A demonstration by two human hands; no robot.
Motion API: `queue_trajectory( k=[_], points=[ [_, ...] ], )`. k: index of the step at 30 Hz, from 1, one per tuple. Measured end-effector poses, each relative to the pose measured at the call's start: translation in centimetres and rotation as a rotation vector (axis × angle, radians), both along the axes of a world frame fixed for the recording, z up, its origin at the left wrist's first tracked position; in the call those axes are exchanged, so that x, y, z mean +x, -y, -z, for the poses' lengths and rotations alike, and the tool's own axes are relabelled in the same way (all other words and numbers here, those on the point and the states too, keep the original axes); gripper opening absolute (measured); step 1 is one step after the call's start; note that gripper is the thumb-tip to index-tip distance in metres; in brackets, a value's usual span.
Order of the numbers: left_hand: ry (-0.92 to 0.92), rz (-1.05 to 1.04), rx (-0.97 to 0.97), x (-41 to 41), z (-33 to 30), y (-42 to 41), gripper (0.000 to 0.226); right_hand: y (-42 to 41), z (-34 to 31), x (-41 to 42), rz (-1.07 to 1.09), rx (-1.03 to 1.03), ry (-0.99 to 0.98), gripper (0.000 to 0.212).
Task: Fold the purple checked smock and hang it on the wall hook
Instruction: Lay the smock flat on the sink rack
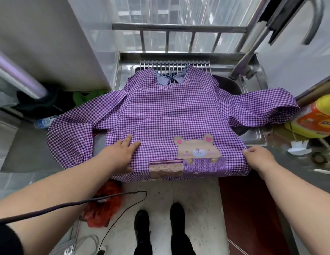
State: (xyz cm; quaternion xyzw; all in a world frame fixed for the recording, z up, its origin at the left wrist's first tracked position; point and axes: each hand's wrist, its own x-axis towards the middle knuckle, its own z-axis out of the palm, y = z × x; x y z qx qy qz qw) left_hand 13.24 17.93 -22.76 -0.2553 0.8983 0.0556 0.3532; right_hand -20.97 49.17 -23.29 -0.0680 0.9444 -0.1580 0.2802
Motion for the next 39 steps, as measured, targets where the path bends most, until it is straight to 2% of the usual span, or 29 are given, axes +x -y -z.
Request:
queue_trajectory(
  k=[2,5,9,10,14,17,21,23,25,27,29,31,35,39],
  points=[
    [0.002,-0.011,-0.003,-0.5,0.0,0.0,0.113,0.2,0.7,0.0,0.060,-0.057,0.102,0.031],
    [-0.011,-0.016,-0.021,-1.1,0.1,-0.1,0.107,0.5,1.6,0.1,0.291,-0.258,0.280,0.027],
    [-0.003,-0.007,-0.044,-1.8,0.0,-0.2,0.097,-0.2,0.8,-0.7,0.452,-0.283,0.301,0.024],
    [-0.001,-0.003,-0.047,-1.9,0.0,-0.2,0.096,-0.5,0.7,-1.0,0.415,-0.252,0.277,0.025],
    [0.017,0.000,-0.053,-2.5,-0.1,-0.4,0.091,-1.7,0.3,-1.5,0.036,-0.059,0.176,0.026],
    [0.024,-0.005,-0.056,-2.8,-0.3,-0.5,0.090,-2.1,-0.4,-1.1,-0.046,-0.050,0.253,0.023],
    [0.030,-0.025,-0.054,-3.0,-0.4,-0.6,0.095,-2.2,-0.9,-2.1,-0.195,0.181,0.071,0.027],
    [0.019,-0.046,-0.055,-3.0,-0.4,-0.6,0.097,-1.7,-1.4,-1.8,-0.233,0.269,0.010,0.020],
    [0.013,-0.057,-0.054,-3.0,-0.5,-0.6,0.097,-0.8,-2.1,-0.9,-0.258,0.234,-0.139,0.018],
    [-0.006,-0.066,-0.057,-3.0,-0.6,-0.7,0.097,0.8,-2.7,0.5,-0.373,0.107,-0.251,0.034],
    [-0.046,-0.086,-0.053,-3.1,-0.7,-0.6,0.100,2.8,-3.2,2.0,-0.623,0.057,-0.221,0.052],
    [-0.070,-0.113,-0.036,-3.1,-0.8,-0.1,0.104,5.0,-3.0,3.0,-0.787,0.095,-0.142,0.068],
    [-0.052,-0.130,0.008,-3.2,-1.4,0.7,0.102,7.1,-2.4,3.2,-0.788,0.239,-0.052,0.078],
    [-0.023,-0.155,0.071,-3.6,-3.0,1.4,0.091,8.1,-3.7,3.3,-0.820,0.225,-0.137,0.072]
  ],
)
